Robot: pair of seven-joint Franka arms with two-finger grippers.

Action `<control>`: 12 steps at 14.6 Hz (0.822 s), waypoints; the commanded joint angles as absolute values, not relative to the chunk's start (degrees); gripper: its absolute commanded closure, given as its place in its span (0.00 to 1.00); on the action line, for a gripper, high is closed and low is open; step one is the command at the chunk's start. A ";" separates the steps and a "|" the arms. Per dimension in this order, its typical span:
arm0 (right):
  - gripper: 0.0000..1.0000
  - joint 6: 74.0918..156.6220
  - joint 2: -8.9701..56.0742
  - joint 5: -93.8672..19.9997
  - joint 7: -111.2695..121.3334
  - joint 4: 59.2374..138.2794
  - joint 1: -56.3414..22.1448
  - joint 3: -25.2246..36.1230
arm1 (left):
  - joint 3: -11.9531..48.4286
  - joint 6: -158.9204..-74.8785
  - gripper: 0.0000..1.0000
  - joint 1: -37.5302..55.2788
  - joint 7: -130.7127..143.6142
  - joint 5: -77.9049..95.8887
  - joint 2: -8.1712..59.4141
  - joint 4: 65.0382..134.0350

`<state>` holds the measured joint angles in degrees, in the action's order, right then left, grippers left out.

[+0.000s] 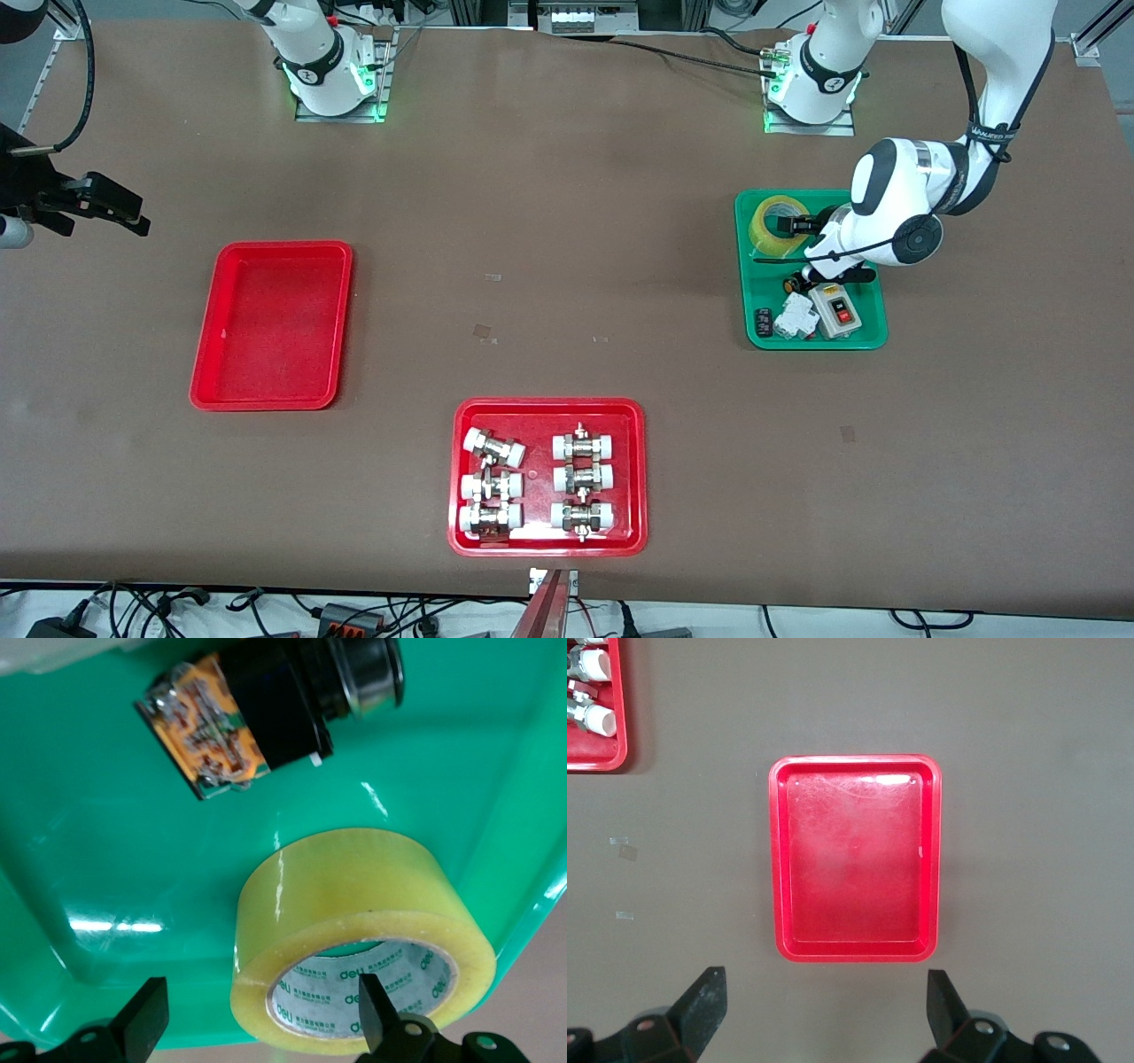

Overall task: Left arm passes tape to right arm into tray
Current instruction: 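Grasp the yellow tape roll with the left gripper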

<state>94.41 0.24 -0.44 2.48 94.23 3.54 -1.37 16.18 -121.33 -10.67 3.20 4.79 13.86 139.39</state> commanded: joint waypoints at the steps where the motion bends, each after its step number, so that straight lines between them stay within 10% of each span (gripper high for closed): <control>1: 0.00 93.69 -0.70 -1.05 2.99 94.75 4.22 -1.85 | 16.44 -122.08 0.54 -12.12 -1.14 5.71 13.45 140.19; 7: 0.00 93.69 -0.70 -1.05 2.99 94.75 4.22 -1.85 | 16.44 -121.73 0.98 -13.71 -1.85 5.71 13.89 139.83; 12: 0.00 93.69 -0.70 -1.05 3.08 94.75 4.22 -1.85 | 16.52 -119.90 0.99 -13.89 -1.85 5.71 13.01 138.09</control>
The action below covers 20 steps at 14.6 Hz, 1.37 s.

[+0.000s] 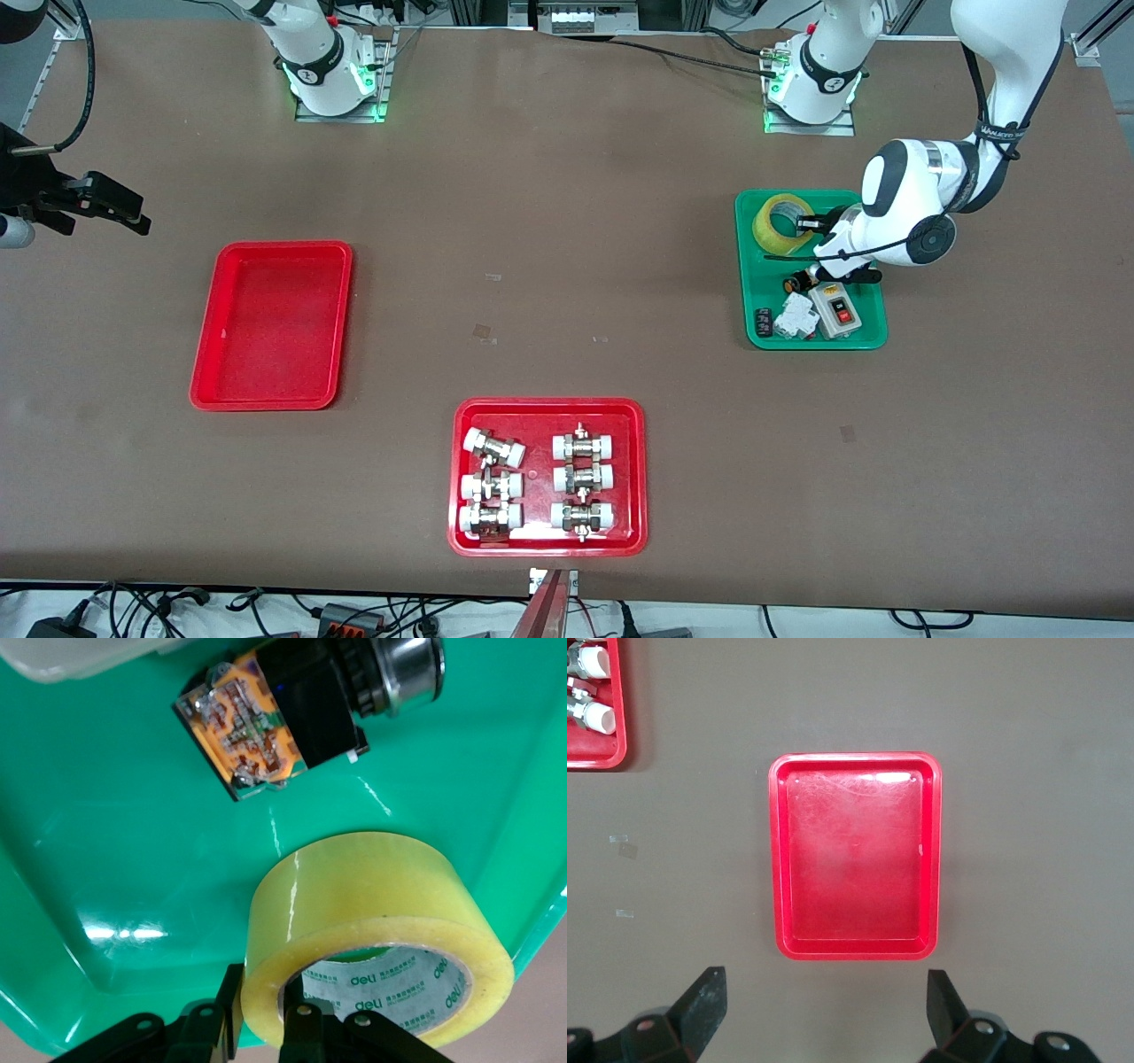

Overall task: Left arm passes tape to right arm into tray
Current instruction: 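Grasp the yellow tape roll with the left gripper, then lift the tape with the left gripper while the right gripper approaches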

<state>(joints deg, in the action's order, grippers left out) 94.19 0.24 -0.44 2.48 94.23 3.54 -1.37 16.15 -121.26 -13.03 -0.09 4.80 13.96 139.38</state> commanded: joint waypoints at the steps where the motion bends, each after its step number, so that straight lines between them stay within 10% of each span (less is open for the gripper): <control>1: 0.00 93.78 -0.79 -0.97 3.08 94.75 4.22 -1.85 | 16.44 -115.18 0.99 -13.89 -1.85 5.71 12.22 134.33; 9: 0.00 93.78 -0.70 -1.14 2.99 94.66 4.39 -1.76 | 25.37 -85.27 1.00 -12.74 0.95 7.46 12.30 104.27; 20: 0.00 90.71 7.19 -7.38 3.16 94.31 1.85 -2.64 | 34.37 -98.50 1.00 -1.15 17.49 38.66 17.04 89.04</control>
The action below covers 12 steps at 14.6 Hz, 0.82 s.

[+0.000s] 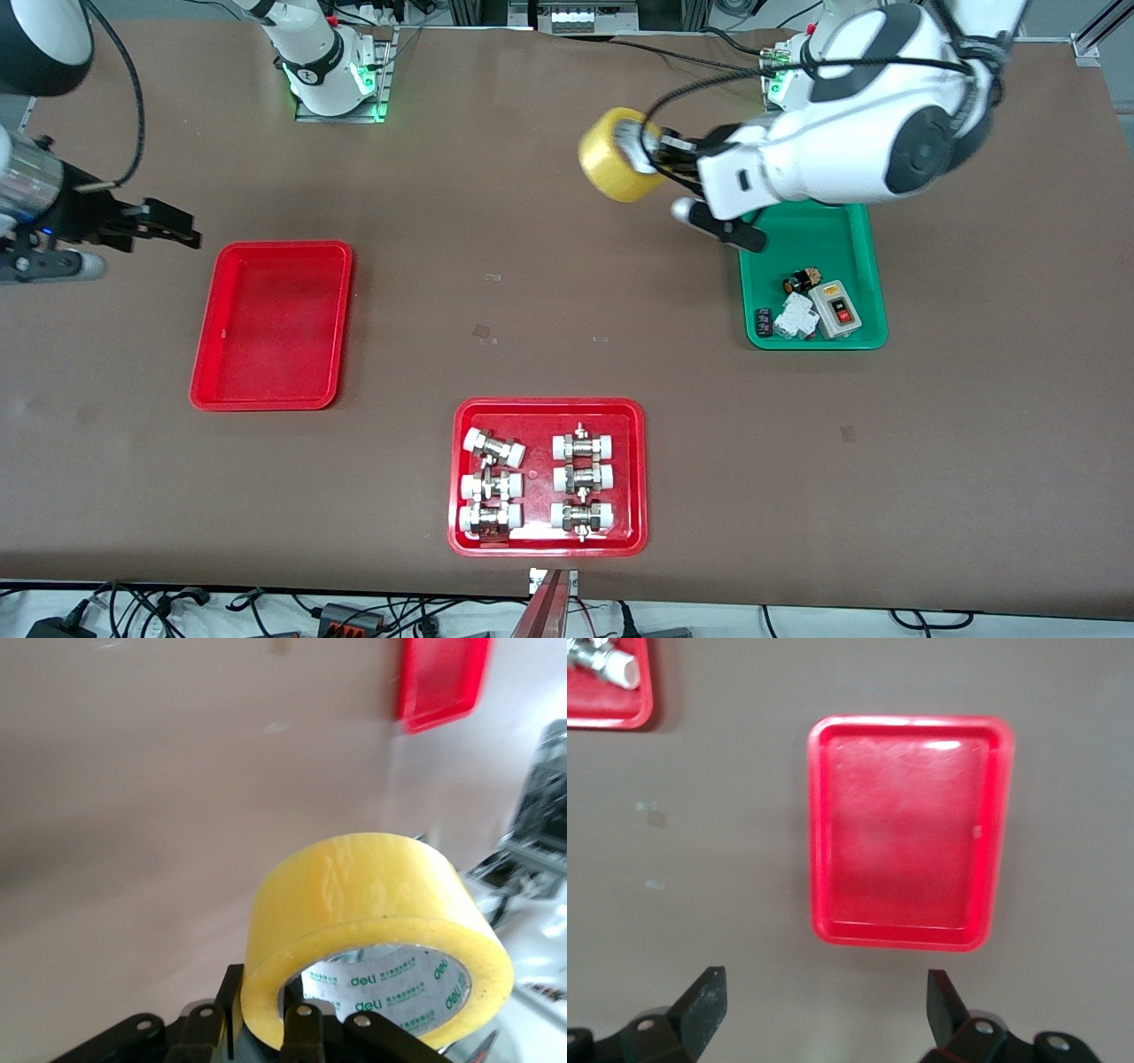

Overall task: Left arm passes tape to right arm into tray
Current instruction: 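Lift the tape with the left gripper while the right gripper approaches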

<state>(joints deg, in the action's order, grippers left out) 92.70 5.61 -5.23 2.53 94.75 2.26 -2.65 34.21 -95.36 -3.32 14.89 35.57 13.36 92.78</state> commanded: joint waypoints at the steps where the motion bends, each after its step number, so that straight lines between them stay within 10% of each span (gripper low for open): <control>1: 0.00 88.44 8.16 -7.90 3.51 93.87 1.41 -2.64 | 34.37 -99.13 1.00 -1.14 17.58 40.24 17.83 88.25; 12: 0.00 99.02 12.30 -44.90 0.11 87.28 -11.50 -3.52 | 34.28 -99.76 1.00 -1.93 20.74 43.86 20.39 84.90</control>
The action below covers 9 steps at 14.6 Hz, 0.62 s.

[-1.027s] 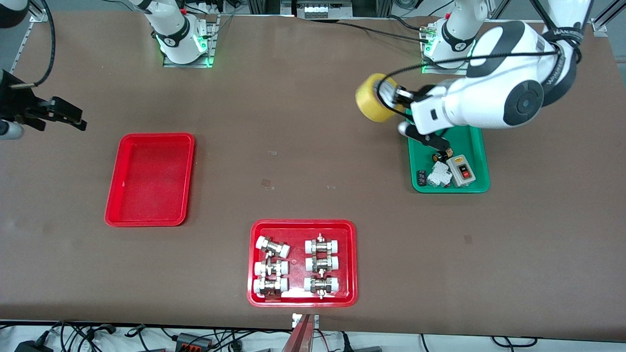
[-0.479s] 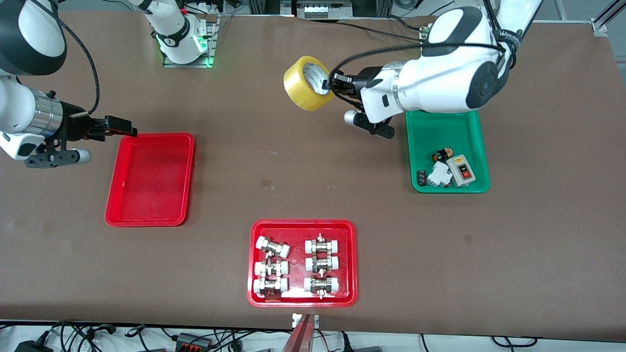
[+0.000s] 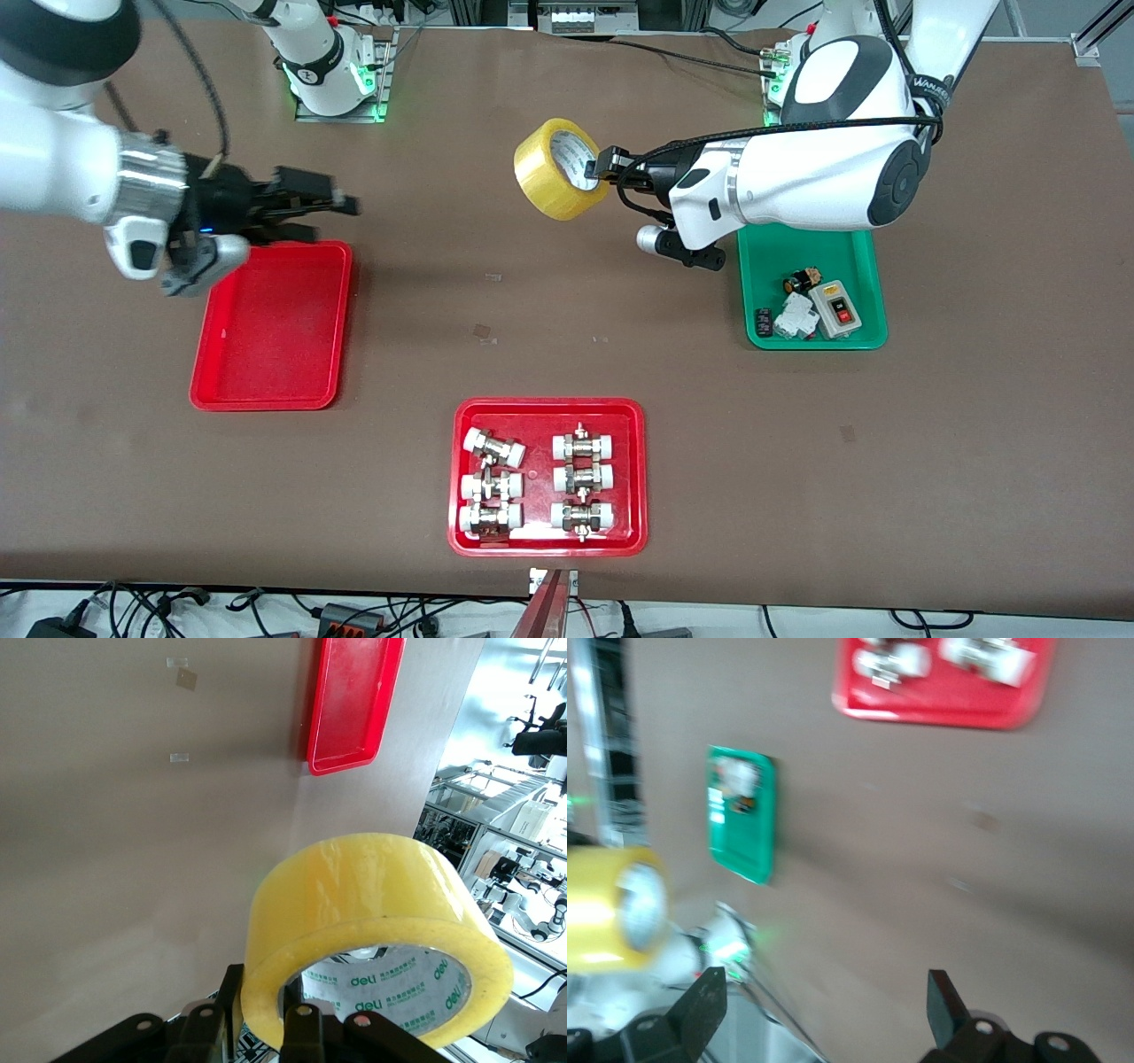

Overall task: Left arm passes tape to right arm into tray
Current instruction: 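Lift the tape with the left gripper while the right gripper approaches, then grasp the tape roll with the right gripper beside the left gripper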

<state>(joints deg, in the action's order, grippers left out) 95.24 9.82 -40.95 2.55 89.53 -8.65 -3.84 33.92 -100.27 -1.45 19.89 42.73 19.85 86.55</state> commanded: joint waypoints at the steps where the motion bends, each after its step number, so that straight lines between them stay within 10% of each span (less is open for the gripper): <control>1: 0.00 101.66 13.09 -45.00 -2.44 85.97 -14.12 -3.52 | 34.28 -99.58 1.00 -2.02 20.74 43.86 20.30 84.90; 9: 0.00 110.21 15.64 -41.58 -17.57 79.80 -26.27 -3.43 | 34.19 -98.17 1.00 -2.64 20.48 43.95 20.13 84.90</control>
